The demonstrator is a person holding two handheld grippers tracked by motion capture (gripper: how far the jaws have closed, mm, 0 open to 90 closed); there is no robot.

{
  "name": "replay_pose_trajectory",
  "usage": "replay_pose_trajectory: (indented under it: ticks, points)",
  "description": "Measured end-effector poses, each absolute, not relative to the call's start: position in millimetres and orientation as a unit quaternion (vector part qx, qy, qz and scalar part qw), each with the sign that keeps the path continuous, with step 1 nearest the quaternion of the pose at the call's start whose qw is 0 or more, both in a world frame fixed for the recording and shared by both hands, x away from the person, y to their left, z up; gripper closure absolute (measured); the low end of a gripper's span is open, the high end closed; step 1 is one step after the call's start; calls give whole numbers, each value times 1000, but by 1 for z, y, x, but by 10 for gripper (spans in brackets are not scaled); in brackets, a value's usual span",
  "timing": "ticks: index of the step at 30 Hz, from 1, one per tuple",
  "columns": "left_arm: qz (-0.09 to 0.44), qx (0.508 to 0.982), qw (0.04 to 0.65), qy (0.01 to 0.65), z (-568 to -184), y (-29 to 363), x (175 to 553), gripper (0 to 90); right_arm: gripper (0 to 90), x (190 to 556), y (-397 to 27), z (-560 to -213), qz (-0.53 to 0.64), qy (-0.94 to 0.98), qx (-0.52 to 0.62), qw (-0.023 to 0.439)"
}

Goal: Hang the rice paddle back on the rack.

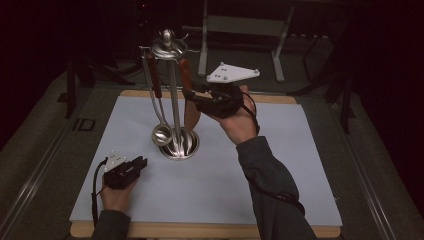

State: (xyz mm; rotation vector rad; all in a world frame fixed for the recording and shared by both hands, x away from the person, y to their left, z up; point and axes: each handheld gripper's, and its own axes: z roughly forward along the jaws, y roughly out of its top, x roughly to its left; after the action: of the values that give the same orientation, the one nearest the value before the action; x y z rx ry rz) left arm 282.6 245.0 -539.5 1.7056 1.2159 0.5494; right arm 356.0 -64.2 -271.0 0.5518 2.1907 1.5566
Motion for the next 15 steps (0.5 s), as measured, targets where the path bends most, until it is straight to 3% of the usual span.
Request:
replay_pose_trajectory:
  ticks: [15]
  points:
    - [223,694,471,496,-540,245,283,737,660,358,-56,-263,541,791,199,206]
